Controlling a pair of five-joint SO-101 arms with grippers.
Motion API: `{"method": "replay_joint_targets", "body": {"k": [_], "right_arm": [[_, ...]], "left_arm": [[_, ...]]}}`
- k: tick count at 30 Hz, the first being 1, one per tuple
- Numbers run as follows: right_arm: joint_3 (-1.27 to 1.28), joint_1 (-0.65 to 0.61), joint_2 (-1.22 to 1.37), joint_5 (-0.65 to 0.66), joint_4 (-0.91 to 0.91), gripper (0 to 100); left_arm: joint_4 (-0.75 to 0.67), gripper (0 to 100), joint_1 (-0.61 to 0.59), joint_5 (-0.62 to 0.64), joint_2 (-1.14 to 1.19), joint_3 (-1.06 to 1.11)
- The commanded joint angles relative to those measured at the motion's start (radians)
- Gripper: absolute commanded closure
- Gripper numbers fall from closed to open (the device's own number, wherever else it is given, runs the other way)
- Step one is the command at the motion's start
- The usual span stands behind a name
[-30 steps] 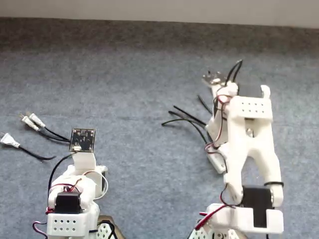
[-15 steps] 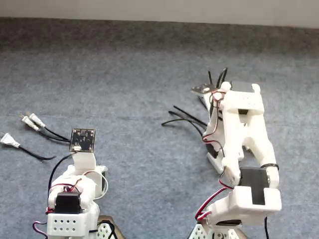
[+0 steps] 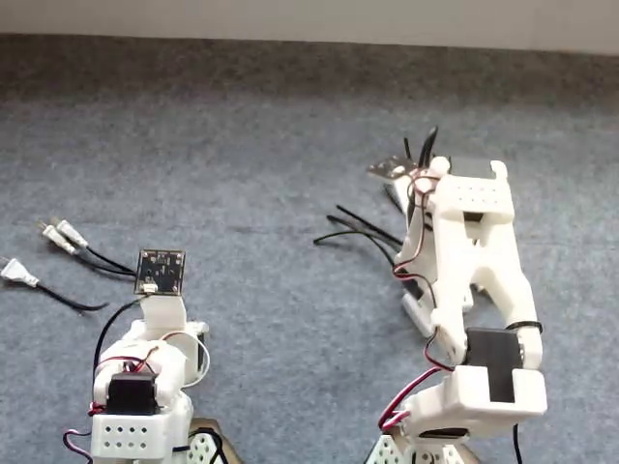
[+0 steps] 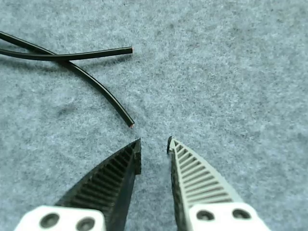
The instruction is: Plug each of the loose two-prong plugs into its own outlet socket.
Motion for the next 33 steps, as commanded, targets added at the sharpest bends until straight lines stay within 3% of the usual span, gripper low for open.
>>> {"method": "replay_joint_targets", "body": {"k": [1,5,15,30,33], "right_arm": [[-0.042,-0.004,-0.051,0.034,-0.021,79.0],[-0.042,-0.004,-0.051,0.034,-0.025,72.2],[-0.031,0.022,-0.047,0.157,-0.036,72.8],[0.007,0.022,0.13,0.157,-0.077,72.9],[0.007,0.03,0.133,0.157,-0.085,77.9]], "left_arm": [[0.003,89,0.008,0.005,-0.005,0.018],[0.003,89,0.008,0.005,-0.005,0.018],[0.003,89,0.008,0.005,-0.005,0.018],[0.003,89,0.008,0.005,-0.005,0.018],[0.003,89,0.008,0.005,-0.005,0.018]]}}
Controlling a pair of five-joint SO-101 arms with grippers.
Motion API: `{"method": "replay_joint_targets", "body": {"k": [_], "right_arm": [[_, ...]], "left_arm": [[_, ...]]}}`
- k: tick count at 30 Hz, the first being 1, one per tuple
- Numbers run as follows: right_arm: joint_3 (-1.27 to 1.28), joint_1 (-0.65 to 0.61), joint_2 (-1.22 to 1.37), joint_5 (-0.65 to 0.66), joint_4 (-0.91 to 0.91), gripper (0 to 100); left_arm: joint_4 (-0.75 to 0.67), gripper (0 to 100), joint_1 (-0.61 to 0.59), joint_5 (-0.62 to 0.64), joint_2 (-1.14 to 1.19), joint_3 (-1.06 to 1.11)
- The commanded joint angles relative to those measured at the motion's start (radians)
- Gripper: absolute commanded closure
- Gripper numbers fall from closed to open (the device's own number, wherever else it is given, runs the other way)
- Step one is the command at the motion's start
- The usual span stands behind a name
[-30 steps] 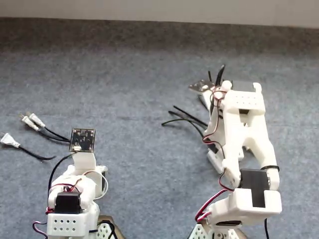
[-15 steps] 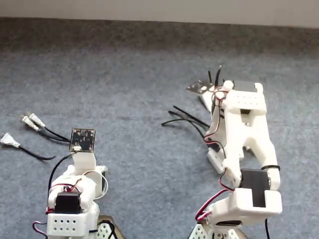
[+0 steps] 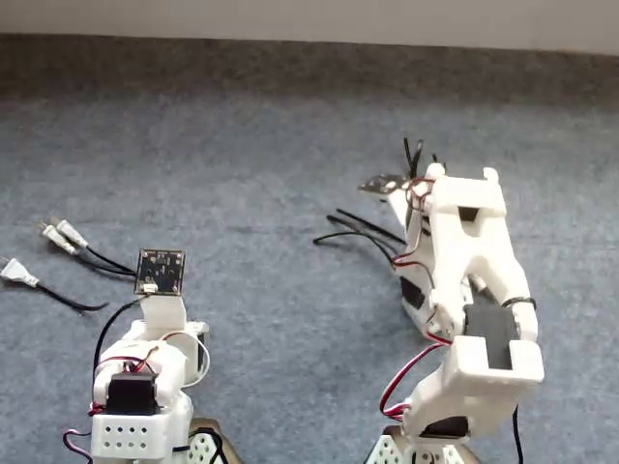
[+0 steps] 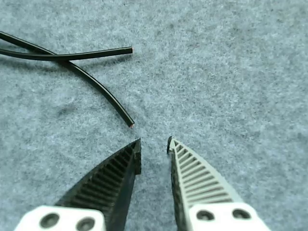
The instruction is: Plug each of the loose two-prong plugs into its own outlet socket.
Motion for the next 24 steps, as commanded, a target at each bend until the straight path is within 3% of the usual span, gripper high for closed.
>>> {"method": "replay_joint_targets", "body": {"k": [1,4,12,15,18,24], "right_arm": [[-0.013,0.016,-0.008,0.008,-0.018,80.9],[-0.013,0.025,-0.007,0.008,-0.018,86.9],[-0.012,0.054,-0.013,0.0,-0.015,87.2],[-0.054,0.035,-0.015,-0.133,-0.004,87.2],[-0.153,-0.01,-0.013,-0.35,0.048,87.2],[-0.331,-0.206,-0.01,-0.677,0.183,87.2]], "left_arm": [[0.003,89,0.008,0.005,-0.005,0.018],[0.003,89,0.008,0.005,-0.005,0.018],[0.003,89,0.008,0.005,-0.005,0.018],[0.003,89,0.008,0.005,-0.005,0.018],[0.003,89,0.008,0.005,-0.005,0.018],[0.003,89,0.008,0.005,-0.005,0.018]]}}
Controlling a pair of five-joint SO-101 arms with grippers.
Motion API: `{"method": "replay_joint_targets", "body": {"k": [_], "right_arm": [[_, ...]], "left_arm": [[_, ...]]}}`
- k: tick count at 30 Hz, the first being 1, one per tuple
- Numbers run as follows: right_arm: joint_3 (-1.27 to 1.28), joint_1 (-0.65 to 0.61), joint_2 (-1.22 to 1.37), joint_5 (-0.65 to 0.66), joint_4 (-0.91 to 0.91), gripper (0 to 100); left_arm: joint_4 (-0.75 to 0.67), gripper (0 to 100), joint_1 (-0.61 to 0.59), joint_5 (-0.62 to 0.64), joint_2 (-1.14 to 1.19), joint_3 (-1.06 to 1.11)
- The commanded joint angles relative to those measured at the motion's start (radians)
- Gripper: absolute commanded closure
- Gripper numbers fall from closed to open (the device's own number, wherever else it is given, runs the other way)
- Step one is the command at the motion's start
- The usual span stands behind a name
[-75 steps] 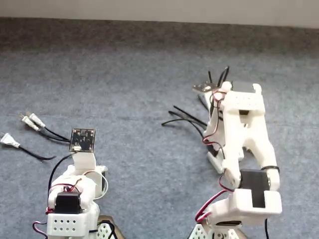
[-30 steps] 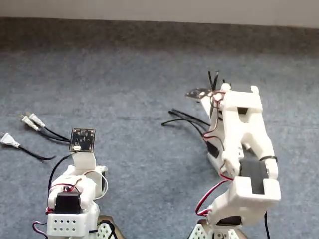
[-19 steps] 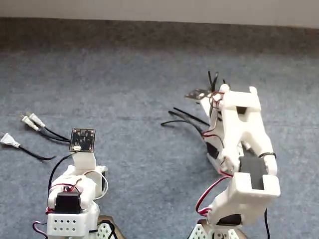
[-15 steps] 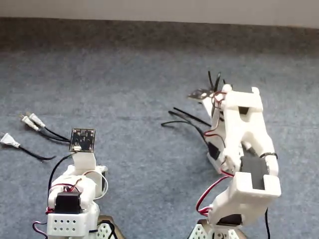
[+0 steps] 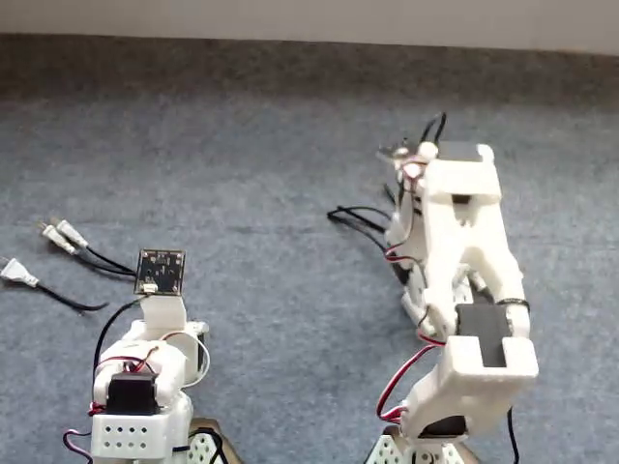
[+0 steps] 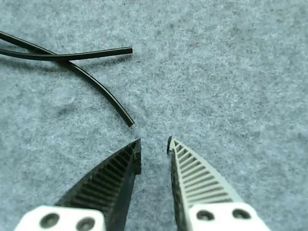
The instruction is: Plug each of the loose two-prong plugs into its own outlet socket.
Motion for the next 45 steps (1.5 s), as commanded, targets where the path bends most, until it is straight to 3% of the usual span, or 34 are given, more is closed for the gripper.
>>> {"method": "replay_joint_targets", "body": {"k": [1,8,19,22,31,35,40,45], "right_arm": [[-0.114,-0.143,-0.012,-0.18,0.058,87.2],[-0.14,-0.34,-0.008,-0.324,0.036,87.2],[-0.147,-0.541,-0.018,-0.756,-0.114,87.2],[-0.236,-0.533,-0.036,-0.829,-0.134,87.2],[-0.516,-0.257,-0.01,-1.007,-0.139,87.2],[-0.527,-0.2,0.077,-1.013,-0.183,87.2],[-0.522,-0.225,0.232,-1.02,-0.208,87.2],[-0.529,-0.326,0.432,-1.02,-0.183,87.2]], "left_arm": [[0.003,89,0.008,0.005,-0.005,0.018],[0.003,89,0.008,0.005,-0.005,0.018],[0.003,89,0.008,0.005,-0.005,0.018],[0.003,89,0.008,0.005,-0.005,0.018],[0.003,89,0.008,0.005,-0.005,0.018],[0.003,89,0.008,0.005,-0.005,0.018],[0.003,89,0.008,0.005,-0.005,0.018],[0.003,89,0.008,0.005,-0.005,0.018]]}}
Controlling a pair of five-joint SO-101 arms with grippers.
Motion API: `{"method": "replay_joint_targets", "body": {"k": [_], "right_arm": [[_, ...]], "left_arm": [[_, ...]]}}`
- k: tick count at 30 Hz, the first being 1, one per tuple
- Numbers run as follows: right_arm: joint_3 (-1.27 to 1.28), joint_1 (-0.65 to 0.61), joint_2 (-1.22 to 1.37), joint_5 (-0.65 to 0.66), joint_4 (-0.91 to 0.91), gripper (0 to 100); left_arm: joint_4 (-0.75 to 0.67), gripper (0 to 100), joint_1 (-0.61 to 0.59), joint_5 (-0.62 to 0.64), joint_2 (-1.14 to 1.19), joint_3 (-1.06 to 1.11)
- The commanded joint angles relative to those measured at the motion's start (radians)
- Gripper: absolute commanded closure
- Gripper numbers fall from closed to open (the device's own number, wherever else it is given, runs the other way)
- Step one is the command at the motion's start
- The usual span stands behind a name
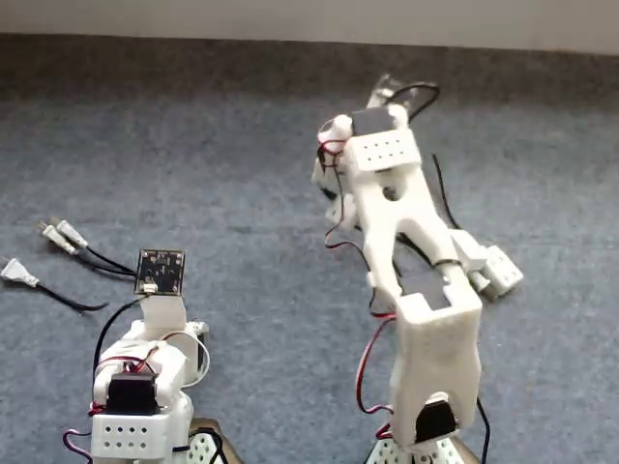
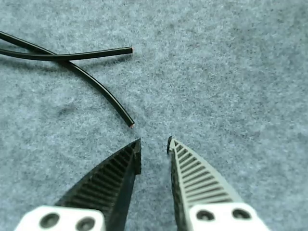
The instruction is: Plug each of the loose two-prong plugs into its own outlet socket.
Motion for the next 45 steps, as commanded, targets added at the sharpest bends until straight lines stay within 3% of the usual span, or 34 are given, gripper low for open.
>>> {"method": "replay_joint_targets", "body": {"k": [1,11,29,38,43,45], "right_arm": [[-0.051,-0.094,0.084,-0.015,0.027,87.2],[-0.156,-0.348,0.211,-0.009,0.222,87.2],[-0.337,-0.275,0.213,-0.017,0.199,86.9],[-0.335,-0.234,0.205,-0.008,0.223,60.8],[-0.392,-0.219,0.202,0.009,0.252,59.8],[-0.43,-0.202,0.196,0.092,0.252,59.8]], "left_arm": [[0.003,89,0.008,0.005,-0.005,0.018],[0.003,89,0.008,0.005,-0.005,0.018],[0.003,89,0.008,0.005,-0.005,0.018],[0.003,89,0.008,0.005,-0.005,0.018],[0.003,89,0.008,0.005,-0.005,0.018],[0.003,89,0.008,0.005,-0.005,0.018]]}}
